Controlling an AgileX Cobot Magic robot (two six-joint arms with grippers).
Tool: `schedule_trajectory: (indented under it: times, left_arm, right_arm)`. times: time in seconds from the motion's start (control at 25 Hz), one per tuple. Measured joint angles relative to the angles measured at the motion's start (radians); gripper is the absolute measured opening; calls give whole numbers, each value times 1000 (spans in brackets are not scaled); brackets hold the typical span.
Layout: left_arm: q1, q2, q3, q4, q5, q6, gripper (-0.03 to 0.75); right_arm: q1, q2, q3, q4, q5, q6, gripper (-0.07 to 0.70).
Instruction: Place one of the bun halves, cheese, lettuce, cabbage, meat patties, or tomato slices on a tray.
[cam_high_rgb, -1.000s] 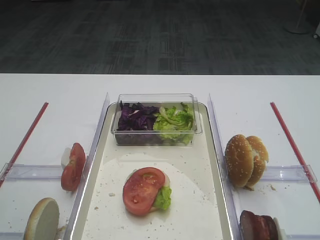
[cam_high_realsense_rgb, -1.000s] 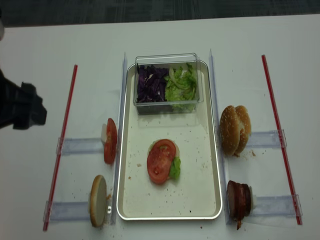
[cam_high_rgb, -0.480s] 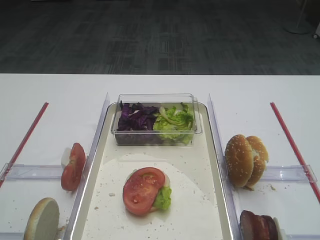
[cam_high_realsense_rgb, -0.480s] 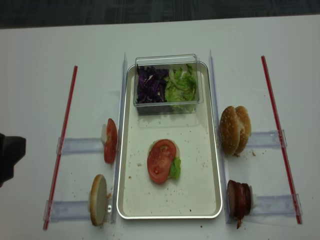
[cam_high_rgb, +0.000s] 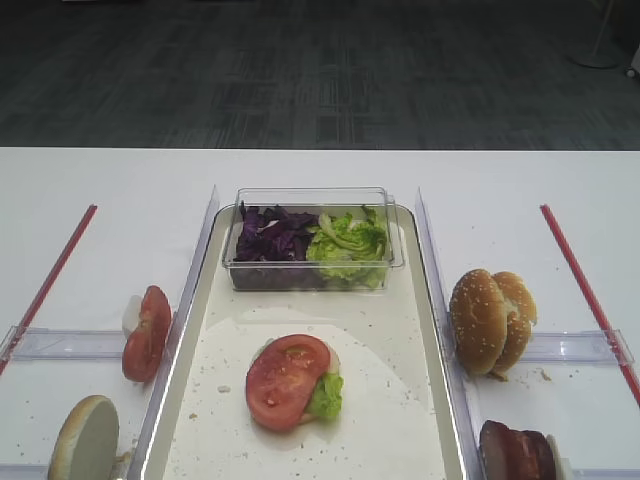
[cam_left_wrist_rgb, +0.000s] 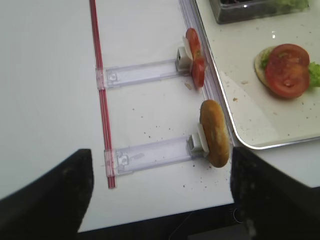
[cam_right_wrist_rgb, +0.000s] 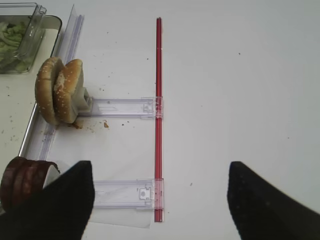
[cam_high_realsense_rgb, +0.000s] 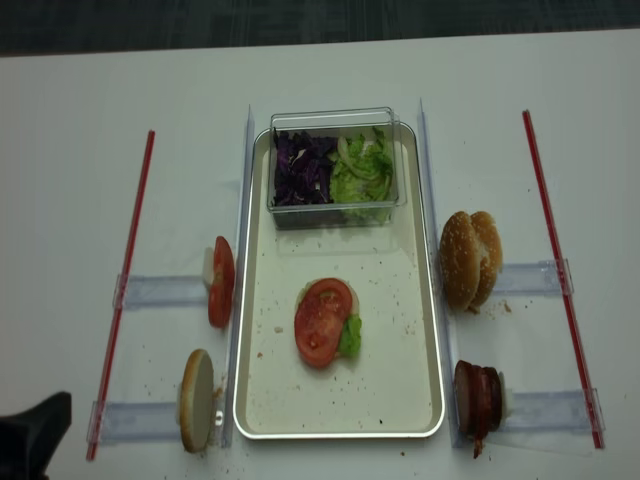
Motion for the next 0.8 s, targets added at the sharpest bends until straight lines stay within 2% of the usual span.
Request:
schedule_trajectory:
  times: [0.32,0.56,0.8]
  left_arm:
    - [0,-211,134,0,2,-3,519]
    - [0,-333,146,12,6,-25,519]
    - [0,-347,148,71,10,-67,519]
  right_arm:
    - [0,0,0,0,0,0,571]
    - [0,0,0,0,0,0,571]
    - [0,0,0,0,0,0,571]
